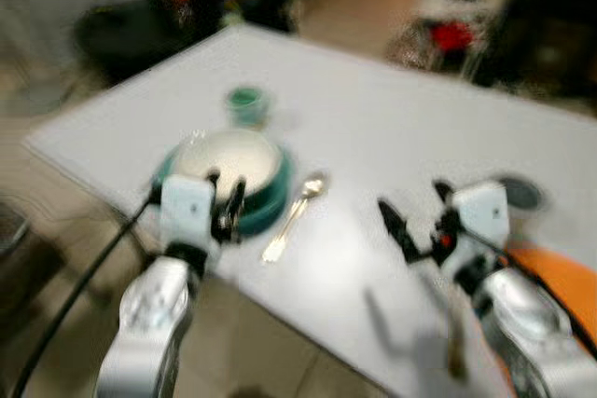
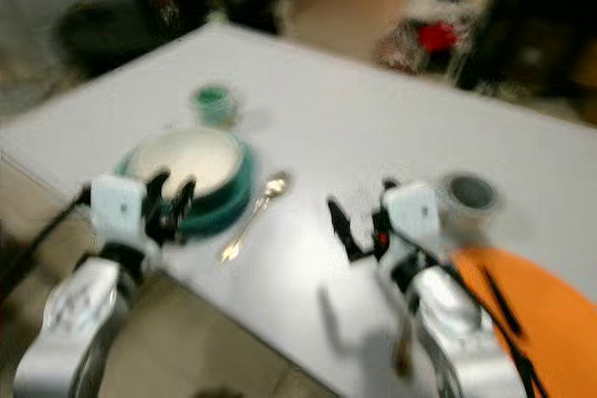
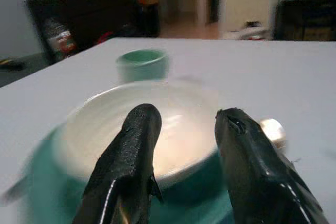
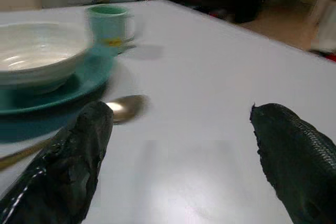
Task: Setting the table
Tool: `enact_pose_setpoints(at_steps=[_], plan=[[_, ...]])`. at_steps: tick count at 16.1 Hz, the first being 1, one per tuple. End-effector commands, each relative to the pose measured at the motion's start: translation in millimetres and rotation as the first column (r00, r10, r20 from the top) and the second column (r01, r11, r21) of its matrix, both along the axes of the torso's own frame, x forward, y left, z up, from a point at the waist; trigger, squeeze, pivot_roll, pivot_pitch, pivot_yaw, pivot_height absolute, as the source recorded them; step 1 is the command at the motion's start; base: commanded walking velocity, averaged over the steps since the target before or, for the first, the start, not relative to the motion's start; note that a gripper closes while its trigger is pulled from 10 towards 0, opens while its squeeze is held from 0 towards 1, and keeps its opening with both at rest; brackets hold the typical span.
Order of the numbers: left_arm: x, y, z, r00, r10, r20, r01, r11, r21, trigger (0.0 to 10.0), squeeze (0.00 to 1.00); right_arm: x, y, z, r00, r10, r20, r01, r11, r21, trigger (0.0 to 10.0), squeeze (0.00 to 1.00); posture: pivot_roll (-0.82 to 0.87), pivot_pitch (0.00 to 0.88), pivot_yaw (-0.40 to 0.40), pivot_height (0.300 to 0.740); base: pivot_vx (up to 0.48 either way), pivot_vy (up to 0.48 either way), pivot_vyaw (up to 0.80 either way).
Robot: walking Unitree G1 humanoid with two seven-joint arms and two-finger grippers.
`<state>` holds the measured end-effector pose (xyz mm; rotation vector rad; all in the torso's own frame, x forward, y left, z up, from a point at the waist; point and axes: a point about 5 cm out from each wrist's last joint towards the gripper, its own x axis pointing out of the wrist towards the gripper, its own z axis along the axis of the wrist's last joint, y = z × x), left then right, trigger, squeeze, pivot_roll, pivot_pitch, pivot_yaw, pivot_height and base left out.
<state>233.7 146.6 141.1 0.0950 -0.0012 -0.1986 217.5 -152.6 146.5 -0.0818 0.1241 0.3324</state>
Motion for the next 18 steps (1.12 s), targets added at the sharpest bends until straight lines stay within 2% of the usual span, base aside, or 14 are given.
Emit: enact_pose_setpoints(at_steps=[1,2,4,9,12,15,16,18], plan=[[2.7,1.1,0,1.000,0.005,-0.007,-0.005,1.000,0.008,10.0,0.00,-0.7,-1.5,0,1.000,-0.019,0.010,0.019,1.000,-0.002,10.0,0.00,0.04,0.000,0.028,0.740,0.000,0.000,0.80],[4.0,1.6,0,1.000,0.004,-0.014,-0.004,1.000,0.010,10.0,0.00,-0.6,-1.1,0,1.000,-0.025,0.010,0.025,1.000,0.000,10.0,0.00,0.03,0.000,0.032,0.740,0.000,0.000,0.80],[13.6,3.4,5,1.000,-0.001,0.012,0.001,1.000,0.013,10.0,0.00,2.1,-8.8,0,0.992,-0.128,0.012,0.128,0.991,0.026,10.0,0.00,0.01,0.000,0.055,0.740,0.000,0.000,0.80],[24.7,-3.5,10,0.999,-0.028,0.030,0.028,1.000,0.002,10.0,0.00,8.0,-13.8,0,0.979,-0.205,0.014,0.204,0.978,0.041,10.0,0.00,0.01,0.000,0.062,0.740,0.000,0.000,0.80],[27.1,-4.2,10,0.999,-0.033,0.024,0.033,0.999,-0.006,10.0,0.00,11.1,-17.8,-2,0.964,-0.264,-0.019,0.265,0.958,0.112,10.0,0.00,0.01,0.000,0.062,0.740,0.000,0.000,0.19],[31.2,-1.4,10,0.999,-0.024,0.022,0.025,1.000,-0.008,10.0,0.00,14.2,-20.5,-3,0.956,-0.292,0.002,0.292,0.956,0.040,10.0,0.00,0.01,0.000,0.072,0.740,0.000,0.266,0.00],[32.8,-0.7,10,1.000,-0.023,0.020,0.023,1.000,-0.007,10.0,0.00,16.4,-23.8,-2,0.943,-0.331,0.017,0.331,0.944,0.007,10.0,0.00,0.00,0.000,0.083,0.740,0.000,0.322,0.00],[34.8,-0.4,11,0.999,-0.023,0.024,0.023,1.000,-0.001,10.0,0.00,19.8,-28.7,-1,0.933,-0.360,0.027,0.359,0.933,0.008,10.0,0.00,0.00,0.000,0.083,0.740,0.000,0.364,0.00]])
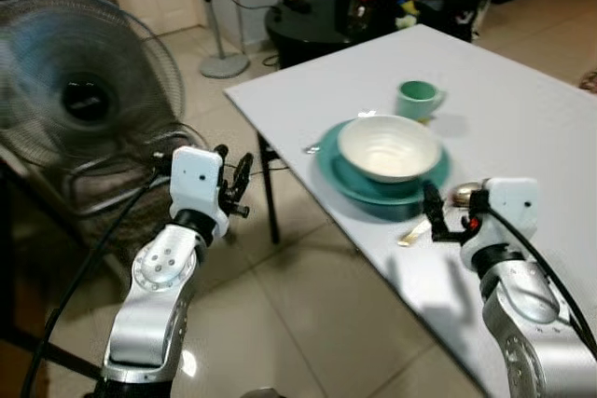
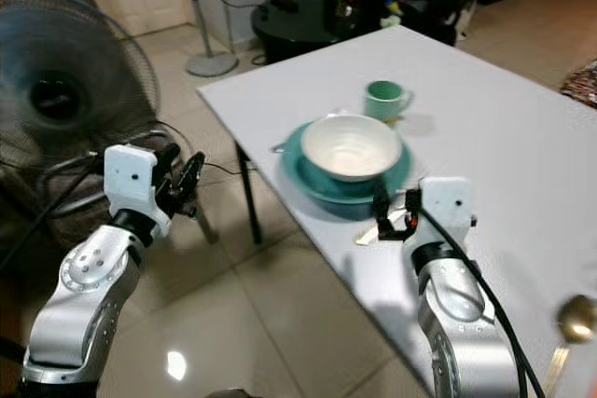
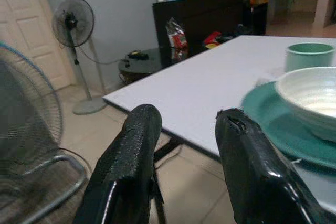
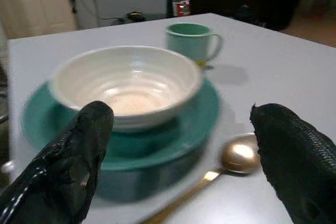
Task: Setting the table
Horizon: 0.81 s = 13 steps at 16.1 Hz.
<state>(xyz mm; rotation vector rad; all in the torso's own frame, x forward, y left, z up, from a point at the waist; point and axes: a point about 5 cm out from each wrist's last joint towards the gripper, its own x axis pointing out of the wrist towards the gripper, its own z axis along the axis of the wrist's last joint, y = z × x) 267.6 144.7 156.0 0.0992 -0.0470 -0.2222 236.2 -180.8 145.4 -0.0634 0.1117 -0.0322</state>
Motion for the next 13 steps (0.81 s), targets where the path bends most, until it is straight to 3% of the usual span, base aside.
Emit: enact_pose_setpoints(at_steps=[1,4,13], plan=[[1.8,1.7,-3,1.000,0.002,-0.020,-0.002,1.000,0.003,10.0,0.00,1.8,0.5,-1,1.000,0.013,-0.004,-0.013,1.000,0.013,10.0,0.00,0.01,0.000,0.081,0.740,0.000,0.364,0.00],[3.3,4.7,-2,1.000,0.010,-0.024,-0.010,1.000,0.002,10.0,0.00,1.0,12.5,0,0.992,0.127,-0.012,-0.127,0.992,-0.001,10.0,0.00,0.00,0.000,0.090,0.740,0.000,0.366,0.17],[0.6,6.0,-1,0.999,0.040,-0.025,-0.040,0.999,0.001,10.0,0.00,10.8,15.2,2,0.988,0.151,-0.009,-0.151,0.988,0.018,10.0,0.00,0.05,0.000,0.050,0.740,0.000,0.365,0.80]])
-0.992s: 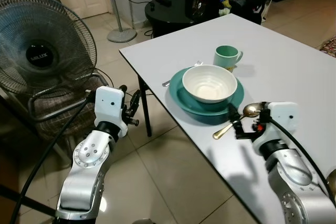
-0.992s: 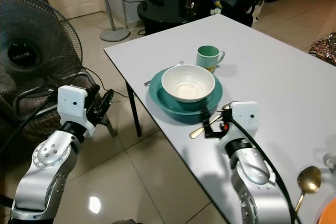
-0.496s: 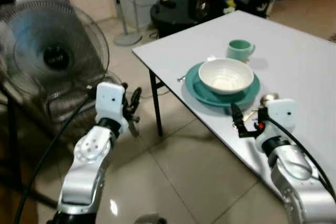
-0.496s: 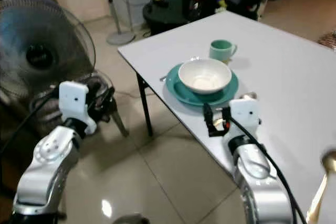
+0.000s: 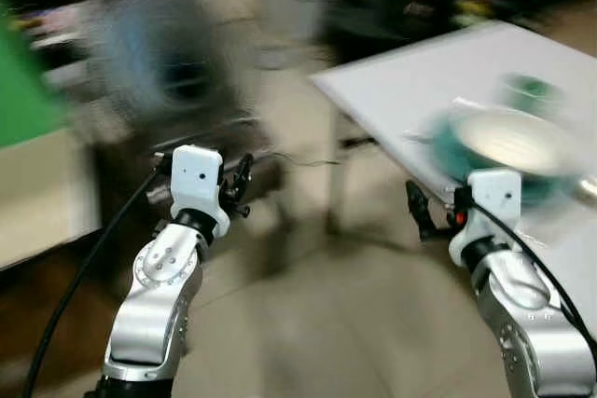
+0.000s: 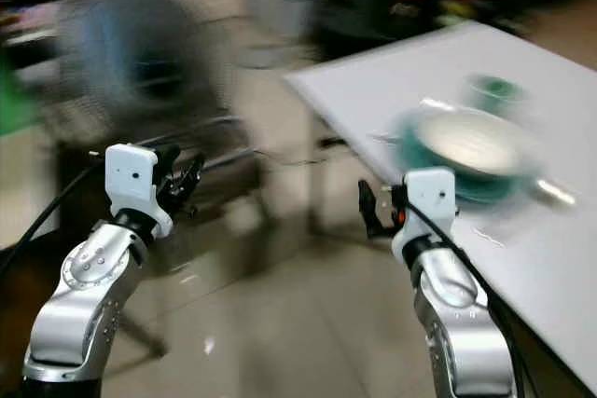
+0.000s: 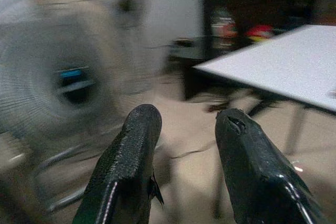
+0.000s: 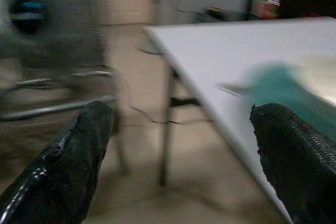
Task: Setting the table
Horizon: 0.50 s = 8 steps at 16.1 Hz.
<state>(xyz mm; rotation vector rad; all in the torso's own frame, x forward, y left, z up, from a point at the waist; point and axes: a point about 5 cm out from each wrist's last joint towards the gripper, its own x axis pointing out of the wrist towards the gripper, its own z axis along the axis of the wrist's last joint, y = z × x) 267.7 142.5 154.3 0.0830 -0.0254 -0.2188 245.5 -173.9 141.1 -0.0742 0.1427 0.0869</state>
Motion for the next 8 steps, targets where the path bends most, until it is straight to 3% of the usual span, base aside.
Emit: enact_pose_setpoints(at_steps=[1,8], plan=[[0.3,8.5,1.2,0.999,0.037,-0.002,-0.037,0.999,0.015,10.0,0.00,2.2,8.4,6.1,0.999,0.034,0.024,-0.035,0.999,0.022,10.0,0.00,0.06,0.000,0.047,0.740,0.000,0.368,0.80],[-1.9,10.1,2.0,0.999,0.049,-0.005,-0.049,0.999,0.021,10.0,0.00,4.2,9.5,5.8,0.999,0.046,0.019,-0.046,0.999,0.024,10.0,0.00,0.07,0.000,0.041,0.740,0.000,0.365,0.80]])
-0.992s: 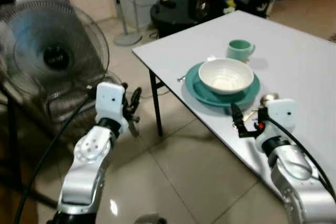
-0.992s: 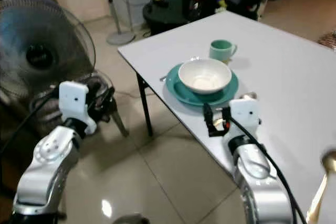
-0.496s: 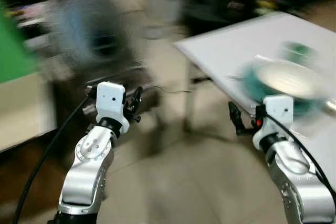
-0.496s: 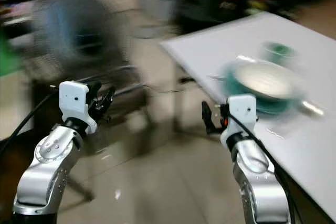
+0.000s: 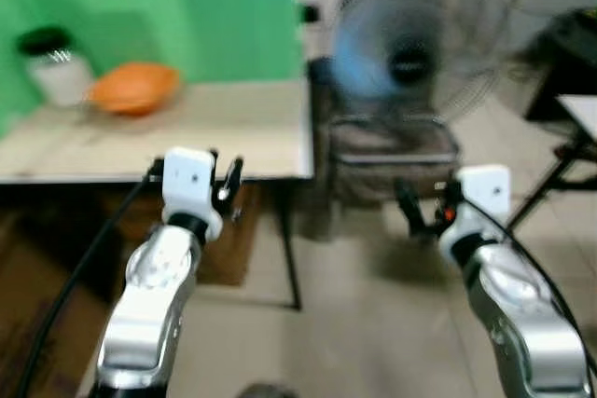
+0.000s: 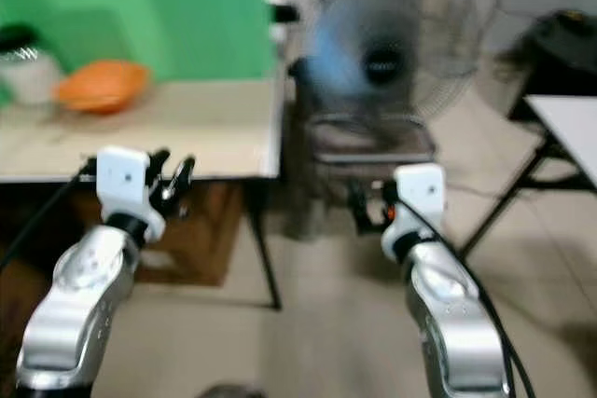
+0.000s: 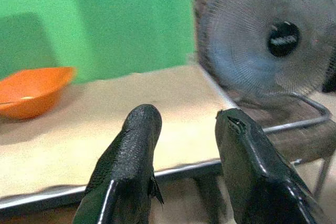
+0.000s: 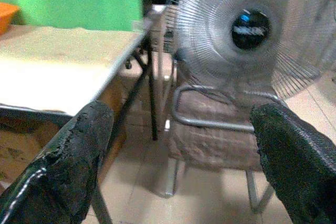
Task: Setting the table
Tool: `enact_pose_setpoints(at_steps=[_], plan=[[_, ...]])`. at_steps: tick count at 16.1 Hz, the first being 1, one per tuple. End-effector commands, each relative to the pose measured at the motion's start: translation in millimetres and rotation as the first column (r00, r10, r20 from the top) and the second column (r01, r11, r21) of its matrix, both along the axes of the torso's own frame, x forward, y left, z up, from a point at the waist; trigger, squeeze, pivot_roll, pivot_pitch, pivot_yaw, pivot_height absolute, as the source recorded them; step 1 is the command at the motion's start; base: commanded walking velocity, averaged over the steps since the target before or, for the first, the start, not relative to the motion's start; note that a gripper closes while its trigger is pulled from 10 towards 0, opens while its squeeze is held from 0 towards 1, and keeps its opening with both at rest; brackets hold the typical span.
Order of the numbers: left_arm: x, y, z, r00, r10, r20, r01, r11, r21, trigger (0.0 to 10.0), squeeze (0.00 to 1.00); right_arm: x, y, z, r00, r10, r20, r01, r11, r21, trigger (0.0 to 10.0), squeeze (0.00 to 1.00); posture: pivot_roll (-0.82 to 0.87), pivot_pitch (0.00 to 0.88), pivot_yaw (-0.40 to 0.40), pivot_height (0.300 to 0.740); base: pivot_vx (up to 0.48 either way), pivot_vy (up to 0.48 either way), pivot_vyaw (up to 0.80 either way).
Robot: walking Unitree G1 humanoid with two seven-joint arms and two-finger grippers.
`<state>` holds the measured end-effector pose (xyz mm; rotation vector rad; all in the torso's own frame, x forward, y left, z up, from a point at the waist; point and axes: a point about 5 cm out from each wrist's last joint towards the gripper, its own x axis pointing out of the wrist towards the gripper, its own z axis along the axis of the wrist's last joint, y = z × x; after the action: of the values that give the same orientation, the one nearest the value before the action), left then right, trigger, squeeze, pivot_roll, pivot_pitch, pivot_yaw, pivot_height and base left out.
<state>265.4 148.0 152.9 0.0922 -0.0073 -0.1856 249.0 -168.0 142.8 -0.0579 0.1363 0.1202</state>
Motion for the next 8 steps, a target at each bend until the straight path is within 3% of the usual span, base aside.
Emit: enact_pose_setpoints(at_steps=[1,4,8], plan=[[0.5,4.8,3.4,1.000,0.015,0.010,-0.015,1.000,0.012,10.0,0.00,0.8,3.6,4.0,1.000,0.013,0.014,-0.013,1.000,0.005,10.0,0.00,0.07,0.000,0.042,0.740,0.000,0.364,0.55],[1.1,5.9,6.5,1.000,0.020,0.020,-0.020,1.000,0.003,10.0,0.00,1.8,0.6,1.9,0.999,-0.038,0.005,0.038,0.999,0.036,10.0,0.00,0.07,0.000,0.047,0.740,0.000,0.000,0.00],[2.7,7.0,7.9,0.999,0.024,0.022,-0.024,1.000,0.020,10.0,0.00,4.5,1.0,-0.4,0.998,-0.069,0.007,0.069,0.998,-0.001,10.0,0.00,0.08,0.000,0.049,0.740,0.000,0.000,0.00]])
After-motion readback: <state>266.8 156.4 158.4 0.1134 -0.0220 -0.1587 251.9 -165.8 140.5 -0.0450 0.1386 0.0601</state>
